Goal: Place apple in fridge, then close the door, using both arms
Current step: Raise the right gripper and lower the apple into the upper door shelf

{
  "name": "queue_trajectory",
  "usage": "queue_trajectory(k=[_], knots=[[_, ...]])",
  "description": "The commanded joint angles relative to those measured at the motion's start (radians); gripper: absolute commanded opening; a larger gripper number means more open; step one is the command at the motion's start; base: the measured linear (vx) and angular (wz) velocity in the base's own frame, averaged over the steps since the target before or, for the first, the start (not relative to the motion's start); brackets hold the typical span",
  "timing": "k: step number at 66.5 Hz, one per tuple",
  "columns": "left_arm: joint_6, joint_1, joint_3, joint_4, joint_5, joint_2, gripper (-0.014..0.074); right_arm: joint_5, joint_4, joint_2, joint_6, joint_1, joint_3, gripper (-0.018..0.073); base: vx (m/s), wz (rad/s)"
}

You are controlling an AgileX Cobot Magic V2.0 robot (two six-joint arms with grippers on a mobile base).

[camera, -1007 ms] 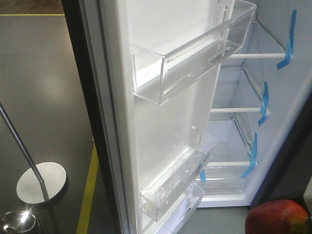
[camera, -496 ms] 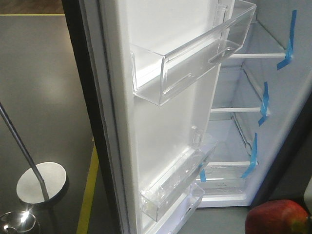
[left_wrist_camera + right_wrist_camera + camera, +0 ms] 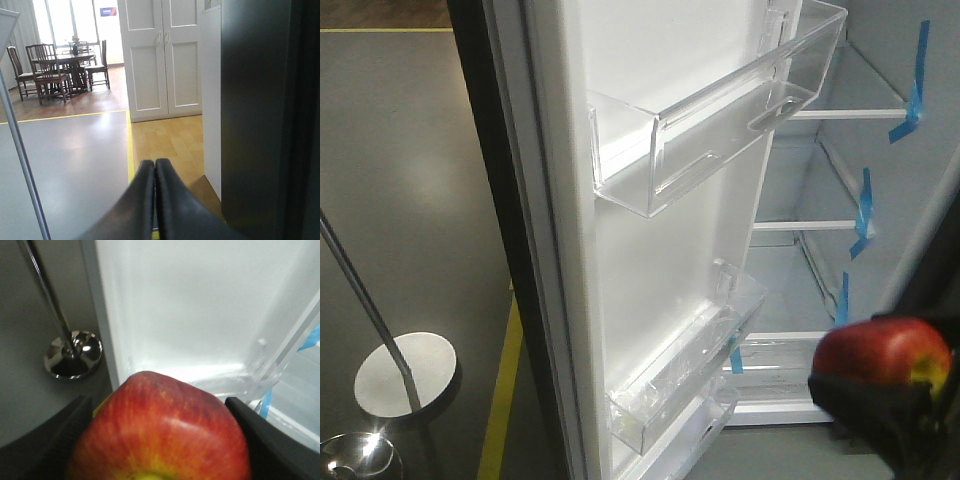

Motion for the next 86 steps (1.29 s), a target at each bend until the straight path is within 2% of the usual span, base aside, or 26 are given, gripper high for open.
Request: queue_trajectory(k=[1, 11, 18, 26, 39, 46, 52, 59, 67, 86], knots=[[-0.008, 0.003, 0.026, -0.008, -0.077, -0.006, -0.0006, -0.108, -0.119, 0.074, 0.103, -0.001, -0.144, 0.015, 0.0, 0.0], [-0.008, 0.003, 0.026, -0.008, -0.077, -0.006, -0.0006, -0.045, -0.321, 0.216, 0.198, -0.001, -0.375, 0.015, 0.0, 0.0], [-0.008, 0.003, 0.026, -0.008, -0.077, -0.006, -0.0006, 0.023, -0.406, 0.326, 0.243, -0.002, -0.556, 0.015, 0.0, 0.0], [-0.008, 0.003, 0.026, -0.008, -0.077, -0.006, -0.0006, 0.079, -0.421, 0.447, 0.234, -0.002, -0.75, 0.0154, 0.0, 0.0], [-0.008, 0.003, 0.026, -0.008, -0.077, -0.006, -0.0006, 0.081, -0.432, 0.618, 0.221, -0.003, -1.022, 0.0158, 0.0, 0.0], [-0.008, 0.003, 0.026, -0.008, -0.077, -0.006, -0.0006, 0.094, -0.423, 0.71, 0.221, -0.045, -1.144, 0.016, 0.0, 0.0], [-0.008, 0.003, 0.026, -0.008, -0.077, -0.006, -0.0006, 0.123, -0.356, 0.772, 0.213, -0.104, -1.22, 0.0164, 0.0, 0.0], [-0.008, 0.003, 0.026, -0.008, -0.077, -0.006, -0.0006, 0.121, -0.234, 0.831, 0.114, -0.151, -1.274, 0.0167, 0.0, 0.0], [-0.008, 0.003, 0.026, -0.008, -0.077, -0.006, -0.0006, 0.097, -0.149, 0.881, 0.029, -0.164, -1.289, 0.017, 0.0, 0.0], [-0.008, 0.003, 0.026, -0.008, -0.077, -0.006, -0.0006, 0.115, -0.158, 0.963, 0.003, -0.164, -1.289, 0.0179, 0.0, 0.0]])
